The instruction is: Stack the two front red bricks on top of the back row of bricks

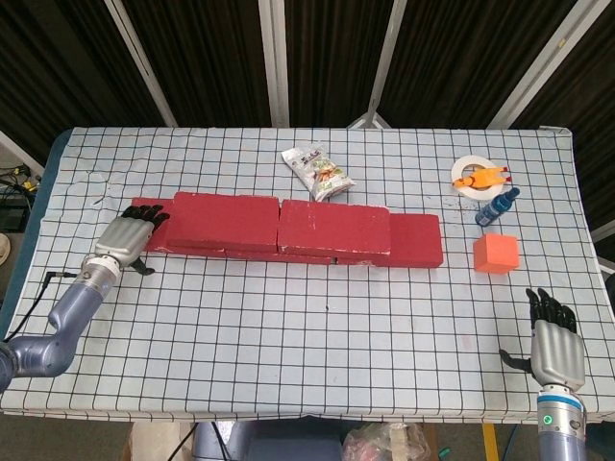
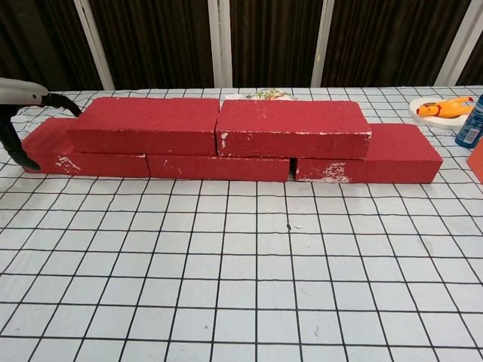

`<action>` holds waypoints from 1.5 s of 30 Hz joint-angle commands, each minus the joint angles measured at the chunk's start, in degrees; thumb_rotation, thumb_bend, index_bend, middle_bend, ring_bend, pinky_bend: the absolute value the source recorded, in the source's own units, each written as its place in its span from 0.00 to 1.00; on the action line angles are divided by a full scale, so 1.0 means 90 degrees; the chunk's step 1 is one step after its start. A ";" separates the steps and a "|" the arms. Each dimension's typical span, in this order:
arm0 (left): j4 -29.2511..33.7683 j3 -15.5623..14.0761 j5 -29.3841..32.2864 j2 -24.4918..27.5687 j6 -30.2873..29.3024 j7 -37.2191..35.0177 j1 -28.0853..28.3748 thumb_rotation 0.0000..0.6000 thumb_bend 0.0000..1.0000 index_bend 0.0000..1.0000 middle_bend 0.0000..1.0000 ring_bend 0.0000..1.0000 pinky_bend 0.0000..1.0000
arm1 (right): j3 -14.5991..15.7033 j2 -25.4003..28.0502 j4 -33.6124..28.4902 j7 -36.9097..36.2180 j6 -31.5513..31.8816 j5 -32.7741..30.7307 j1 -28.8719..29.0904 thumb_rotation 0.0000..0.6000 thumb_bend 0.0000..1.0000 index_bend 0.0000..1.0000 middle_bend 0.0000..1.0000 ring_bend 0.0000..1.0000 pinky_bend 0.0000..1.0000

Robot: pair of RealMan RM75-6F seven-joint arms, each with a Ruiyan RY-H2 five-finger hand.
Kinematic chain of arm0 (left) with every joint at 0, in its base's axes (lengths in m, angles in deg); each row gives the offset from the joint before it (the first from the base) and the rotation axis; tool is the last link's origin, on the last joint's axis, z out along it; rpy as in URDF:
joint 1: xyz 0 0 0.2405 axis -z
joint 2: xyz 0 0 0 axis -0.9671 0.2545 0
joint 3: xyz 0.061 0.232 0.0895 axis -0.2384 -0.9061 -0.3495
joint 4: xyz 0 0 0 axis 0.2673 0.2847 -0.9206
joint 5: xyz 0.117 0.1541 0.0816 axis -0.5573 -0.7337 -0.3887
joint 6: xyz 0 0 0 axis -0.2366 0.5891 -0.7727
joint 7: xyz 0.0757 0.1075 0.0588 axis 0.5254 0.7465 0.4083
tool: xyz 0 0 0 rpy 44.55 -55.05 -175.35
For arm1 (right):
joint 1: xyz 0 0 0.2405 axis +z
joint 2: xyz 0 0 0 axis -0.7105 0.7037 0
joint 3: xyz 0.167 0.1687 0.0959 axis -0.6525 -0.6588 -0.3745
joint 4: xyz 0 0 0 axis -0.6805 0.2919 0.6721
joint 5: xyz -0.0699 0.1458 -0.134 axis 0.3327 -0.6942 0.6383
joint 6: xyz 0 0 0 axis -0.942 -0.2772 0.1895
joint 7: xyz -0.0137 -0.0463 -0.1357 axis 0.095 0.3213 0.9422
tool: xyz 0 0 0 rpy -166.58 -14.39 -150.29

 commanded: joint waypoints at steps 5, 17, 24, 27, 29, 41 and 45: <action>-0.0036 -0.0024 0.0035 -0.0046 0.0075 0.0035 0.0035 1.00 0.00 0.12 0.02 0.00 0.00 | -0.0008 0.0007 -0.0015 -0.0008 0.0011 -0.0003 -0.0002 1.00 0.18 0.02 0.00 0.00 0.00; 0.1317 0.0171 -0.0558 0.1213 -0.0887 -0.0839 -0.0719 1.00 0.00 0.15 0.01 0.00 0.00 | 0.0021 -0.0002 -0.0011 -0.0018 -0.0032 0.0035 0.0010 1.00 0.18 0.02 0.00 0.00 0.00; 0.2224 -0.0256 -0.1551 0.1750 -0.2246 -0.1308 -0.1924 1.00 0.00 0.14 0.01 0.00 0.00 | 0.0102 -0.0016 -0.0023 -0.0038 -0.0062 0.0253 0.0025 1.00 0.18 0.02 0.00 0.00 0.00; 0.2199 -0.0523 -0.2073 0.1474 -0.2965 -0.1291 -0.2472 1.00 0.00 0.13 0.01 0.00 0.00 | 0.0158 -0.0043 0.0016 -0.0099 0.0018 0.0526 0.0001 1.00 0.18 0.02 0.00 0.00 0.00; 0.2117 -0.0644 -0.2413 0.1255 -0.3390 -0.1331 -0.2784 1.00 0.00 0.13 0.01 0.00 0.00 | 0.0198 -0.0053 0.0057 -0.0175 0.0084 0.0740 -0.0028 1.00 0.18 0.02 0.00 0.00 0.00; 0.1836 -0.0963 -0.3697 0.0303 -0.5283 -0.0818 -0.4075 1.00 0.00 0.12 0.00 0.00 0.00 | 0.0350 0.0098 0.0146 -0.0638 0.0085 0.1413 -0.0138 1.00 0.18 0.03 0.00 0.00 0.00; 0.1894 -0.0957 -0.3882 0.0229 -0.5482 -0.0457 -0.4246 1.00 0.00 0.13 0.00 0.00 0.00 | 0.0393 0.0127 0.0163 -0.0668 0.0042 0.1535 -0.0144 1.00 0.18 0.04 0.00 0.00 0.00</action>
